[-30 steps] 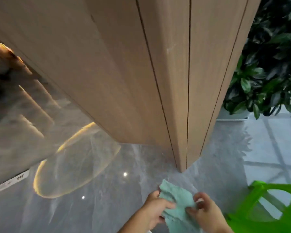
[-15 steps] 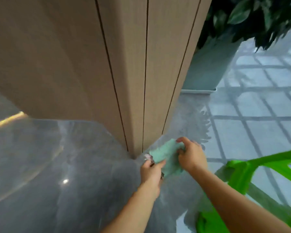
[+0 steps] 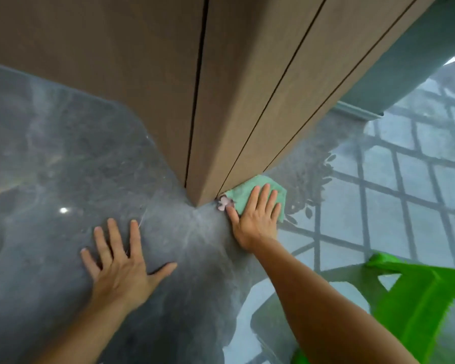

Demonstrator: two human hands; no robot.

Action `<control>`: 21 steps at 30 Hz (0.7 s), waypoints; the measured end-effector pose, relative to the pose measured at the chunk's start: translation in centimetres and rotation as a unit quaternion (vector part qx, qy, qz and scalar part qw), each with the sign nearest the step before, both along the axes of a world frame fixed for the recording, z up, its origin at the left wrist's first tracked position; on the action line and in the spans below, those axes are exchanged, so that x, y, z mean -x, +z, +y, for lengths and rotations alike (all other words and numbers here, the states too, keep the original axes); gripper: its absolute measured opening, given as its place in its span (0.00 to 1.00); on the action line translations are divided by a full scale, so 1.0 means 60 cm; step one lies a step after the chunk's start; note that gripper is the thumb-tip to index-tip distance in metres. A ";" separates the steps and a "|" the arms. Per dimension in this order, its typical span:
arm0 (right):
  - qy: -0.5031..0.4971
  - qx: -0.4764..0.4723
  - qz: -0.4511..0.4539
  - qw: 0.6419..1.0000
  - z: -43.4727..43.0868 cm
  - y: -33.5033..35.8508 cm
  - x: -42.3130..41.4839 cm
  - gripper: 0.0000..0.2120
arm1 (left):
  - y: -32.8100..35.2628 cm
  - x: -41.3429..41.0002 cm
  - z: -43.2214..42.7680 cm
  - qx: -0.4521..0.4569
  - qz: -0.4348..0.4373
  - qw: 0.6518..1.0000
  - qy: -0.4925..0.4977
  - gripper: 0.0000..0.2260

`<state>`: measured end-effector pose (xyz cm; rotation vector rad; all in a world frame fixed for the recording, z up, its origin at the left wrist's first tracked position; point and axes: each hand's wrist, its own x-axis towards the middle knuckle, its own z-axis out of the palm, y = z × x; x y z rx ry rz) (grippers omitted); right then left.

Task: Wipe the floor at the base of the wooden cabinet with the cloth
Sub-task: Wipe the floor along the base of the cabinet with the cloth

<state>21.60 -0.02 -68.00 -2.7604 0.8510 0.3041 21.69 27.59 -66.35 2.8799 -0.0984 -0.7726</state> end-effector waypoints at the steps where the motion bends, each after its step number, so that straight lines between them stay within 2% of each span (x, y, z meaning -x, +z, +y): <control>1: 0.006 0.005 0.012 1.000 -0.018 0.002 -0.004 0.49 | 0.005 -0.008 0.001 -0.011 0.051 0.999 -0.014 0.61; 3: -0.001 0.013 0.045 0.999 -0.066 0.020 -0.016 0.48 | 0.012 -0.015 0.008 -0.014 0.097 0.995 -0.023 0.61; 6: -0.094 -0.021 0.079 0.992 -0.115 0.051 -0.059 0.49 | 0.006 -0.019 0.010 -0.011 0.109 0.994 -0.021 0.64; 9: -0.108 -0.049 0.116 0.986 -0.044 0.058 -0.067 0.57 | 0.022 -0.021 0.006 0.000 0.132 0.991 -0.017 0.65; 12: 0.026 -0.078 0.106 0.991 0.118 0.034 -0.010 0.61 | 0.026 -0.022 0.008 0.006 0.132 0.991 -0.021 0.64; 14: 0.127 -0.093 0.107 0.982 0.181 0.030 0.035 0.59 | 0.030 -0.021 0.007 0.005 0.133 0.991 -0.024 0.64; 17: 0.256 -0.033 0.089 0.962 0.111 0.035 0.065 0.49 | 0.036 -0.022 0.008 0.000 0.131 0.991 -0.032 0.63; 18: 0.267 -0.002 0.089 0.960 0.060 0.039 0.070 0.48 | 0.037 -0.022 0.007 0.001 0.129 0.991 -0.032 0.62; 19: 0.234 0.025 0.095 0.967 0.001 0.045 0.075 0.48 | 0.035 -0.022 0.006 0.003 0.124 0.992 -0.032 0.62; 21: 0.081 0.042 0.121 0.988 -0.108 0.058 0.079 0.54 | 0.026 -0.019 0.005 0.004 0.111 0.993 -0.031 0.62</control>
